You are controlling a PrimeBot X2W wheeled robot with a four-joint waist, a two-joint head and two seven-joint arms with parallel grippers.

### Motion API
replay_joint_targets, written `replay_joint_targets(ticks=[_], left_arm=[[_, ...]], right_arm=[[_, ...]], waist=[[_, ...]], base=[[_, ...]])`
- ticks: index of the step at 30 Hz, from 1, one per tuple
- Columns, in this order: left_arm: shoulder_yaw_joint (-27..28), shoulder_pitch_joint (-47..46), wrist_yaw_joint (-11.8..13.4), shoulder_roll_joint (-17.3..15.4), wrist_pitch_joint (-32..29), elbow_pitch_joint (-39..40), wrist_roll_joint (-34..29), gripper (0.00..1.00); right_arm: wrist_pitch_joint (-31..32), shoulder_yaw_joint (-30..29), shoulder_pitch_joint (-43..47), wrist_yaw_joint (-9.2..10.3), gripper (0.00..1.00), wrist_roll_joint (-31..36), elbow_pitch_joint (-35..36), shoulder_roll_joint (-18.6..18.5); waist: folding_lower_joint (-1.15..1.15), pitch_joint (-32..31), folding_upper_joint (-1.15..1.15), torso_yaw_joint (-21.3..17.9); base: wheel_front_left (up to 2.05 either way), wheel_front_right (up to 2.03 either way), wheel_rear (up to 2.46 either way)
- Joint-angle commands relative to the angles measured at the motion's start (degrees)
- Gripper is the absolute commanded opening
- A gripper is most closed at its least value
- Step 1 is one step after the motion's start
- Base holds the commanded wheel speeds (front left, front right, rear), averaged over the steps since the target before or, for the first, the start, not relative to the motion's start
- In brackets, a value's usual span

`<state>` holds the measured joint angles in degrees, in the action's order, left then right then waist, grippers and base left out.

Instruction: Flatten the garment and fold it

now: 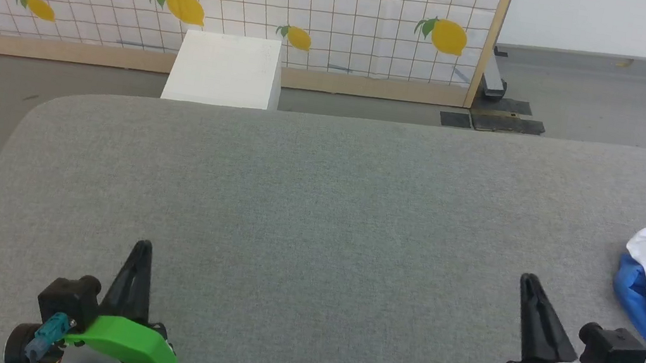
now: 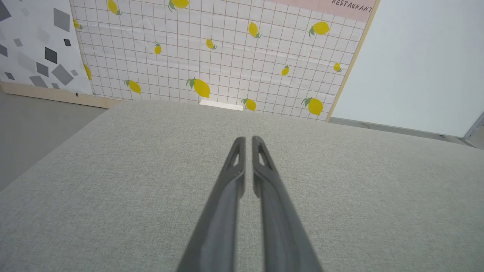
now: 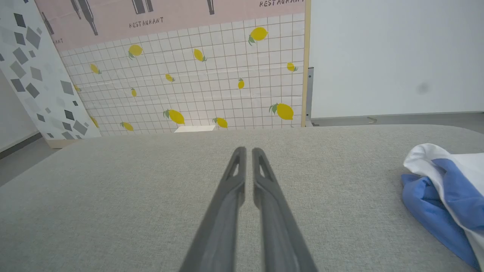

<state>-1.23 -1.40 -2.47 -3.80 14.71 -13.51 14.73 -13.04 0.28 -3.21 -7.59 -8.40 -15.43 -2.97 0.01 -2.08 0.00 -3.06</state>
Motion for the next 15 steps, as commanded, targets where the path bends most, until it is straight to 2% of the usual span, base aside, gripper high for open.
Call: replay_joint_targets(ticks=[1, 15], left_arm=[[0.00, 0.02, 0.04, 0.02, -0.25, 0.21, -0.25, 0.00], [0.14, 0.18, 0.31, 0.12, -1.87, 1.70, -1.87, 0.00]], right_arm=[[0.21, 0.01, 0.06, 0.00, 0.00, 0.14, 0.27, 0.00], [1.65, -0.03, 0.41, 0.01, 0.00, 1.07, 1.96, 0.01]], waist=[[-0.01, 0.03, 0.00, 0.04], [-0.01, 0.26, 0.00, 0.38]], base=[[0.00, 0.00, 0.00], [0.00, 0.00, 0.00]])
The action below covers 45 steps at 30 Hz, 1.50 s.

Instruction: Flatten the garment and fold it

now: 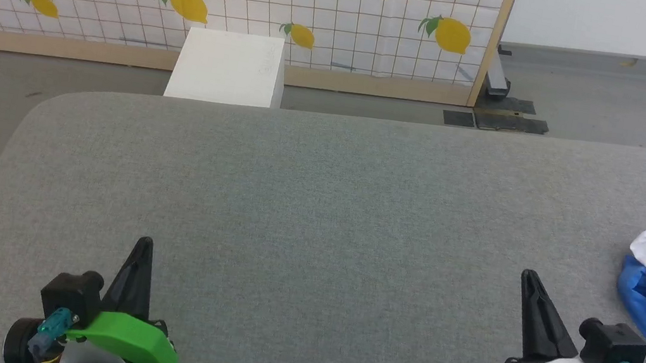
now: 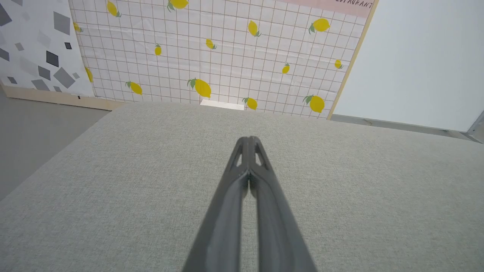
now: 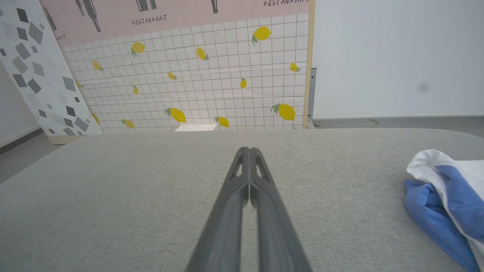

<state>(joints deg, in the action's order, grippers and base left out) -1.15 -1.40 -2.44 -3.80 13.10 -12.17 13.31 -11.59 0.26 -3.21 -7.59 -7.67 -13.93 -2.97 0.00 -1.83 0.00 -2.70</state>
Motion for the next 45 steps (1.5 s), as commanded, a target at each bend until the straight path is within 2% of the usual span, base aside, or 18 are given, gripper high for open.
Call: replay_joint_targets(ticks=[1, 45], left_arm=[[0.07, 0.19, 0.31, 0.12, -0.40, 0.48, -0.59, 0.00], [0.51, 0.69, 1.19, 0.45, -5.61, 5.28, -5.81, 0.00]], right_arm=[[0.31, -0.01, 0.44, 0.01, 0.00, 0.42, 0.59, 0.01], [4.94, -0.11, 1.57, 0.05, 0.00, 3.40, 6.07, 0.05]], waist=[[0.00, 0.03, 0.00, 0.04], [0.00, 0.77, 0.00, 1.13]], base=[[0.00, 0.00, 0.00], [0.00, 0.00, 0.00]])
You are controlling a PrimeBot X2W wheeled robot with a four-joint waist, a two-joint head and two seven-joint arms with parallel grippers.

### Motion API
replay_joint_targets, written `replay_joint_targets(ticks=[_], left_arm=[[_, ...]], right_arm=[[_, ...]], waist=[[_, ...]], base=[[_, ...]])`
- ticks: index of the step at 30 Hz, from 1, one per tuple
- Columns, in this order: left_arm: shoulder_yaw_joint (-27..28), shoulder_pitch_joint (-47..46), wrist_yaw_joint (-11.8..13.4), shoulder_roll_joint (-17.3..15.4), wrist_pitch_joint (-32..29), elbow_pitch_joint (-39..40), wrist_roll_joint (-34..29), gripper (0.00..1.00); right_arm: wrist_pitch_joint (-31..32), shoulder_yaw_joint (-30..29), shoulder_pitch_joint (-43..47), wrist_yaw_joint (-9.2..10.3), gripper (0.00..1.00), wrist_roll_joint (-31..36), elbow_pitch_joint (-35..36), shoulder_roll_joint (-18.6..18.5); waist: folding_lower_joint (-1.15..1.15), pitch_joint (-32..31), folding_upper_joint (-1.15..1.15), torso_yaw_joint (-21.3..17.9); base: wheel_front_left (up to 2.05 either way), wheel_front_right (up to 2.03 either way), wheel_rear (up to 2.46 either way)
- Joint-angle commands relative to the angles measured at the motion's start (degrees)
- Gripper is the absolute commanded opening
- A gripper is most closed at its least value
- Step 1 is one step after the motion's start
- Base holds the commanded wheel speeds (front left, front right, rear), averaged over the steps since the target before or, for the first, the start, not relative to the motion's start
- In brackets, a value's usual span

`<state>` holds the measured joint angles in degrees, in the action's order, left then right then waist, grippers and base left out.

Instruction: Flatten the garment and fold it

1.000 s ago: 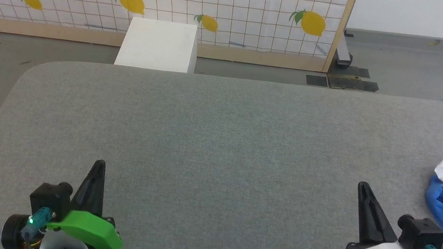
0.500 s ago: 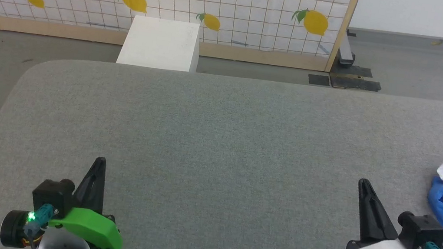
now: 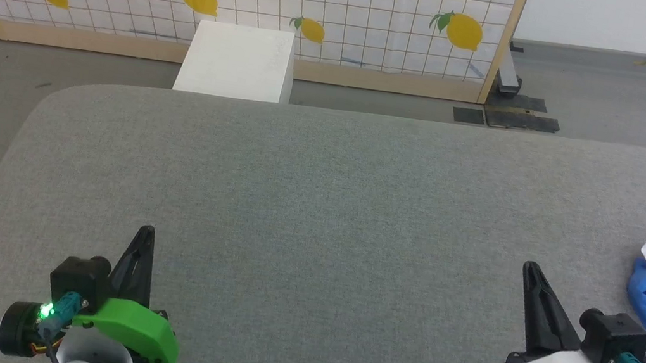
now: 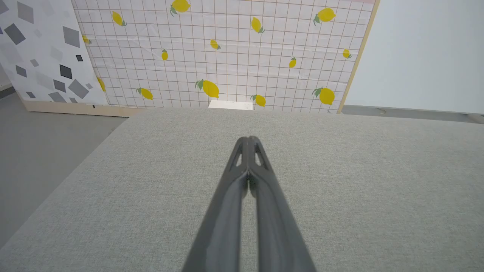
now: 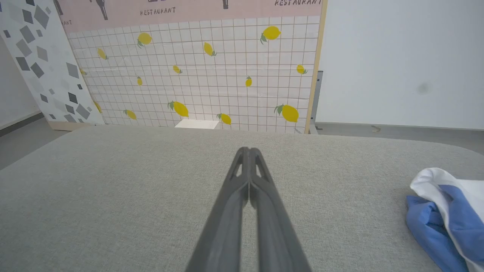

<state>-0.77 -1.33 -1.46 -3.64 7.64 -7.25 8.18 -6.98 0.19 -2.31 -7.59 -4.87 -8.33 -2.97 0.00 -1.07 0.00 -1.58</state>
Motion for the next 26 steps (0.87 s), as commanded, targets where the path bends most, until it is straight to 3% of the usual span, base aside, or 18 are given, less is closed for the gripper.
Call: replay_joint_targets(ticks=[1, 26], left_arm=[[0.15, 0.62, 0.22, 0.30, -0.28, 0.47, -0.81, 0.00], [0.39, 0.90, 0.70, 0.48, -3.16, 3.12, -3.69, 0.00]], right_arm=[[0.45, -0.05, 0.71, 0.05, 0.00, 0.67, 0.61, 0.05], [3.01, -0.10, 1.33, 0.07, 0.00, 2.31, 3.63, 0.07]], waist=[[0.00, 0.02, 0.00, 0.04], [0.00, 0.43, 0.00, 0.64]], base=[[0.00, 0.00, 0.00], [0.00, 0.00, 0.00]])
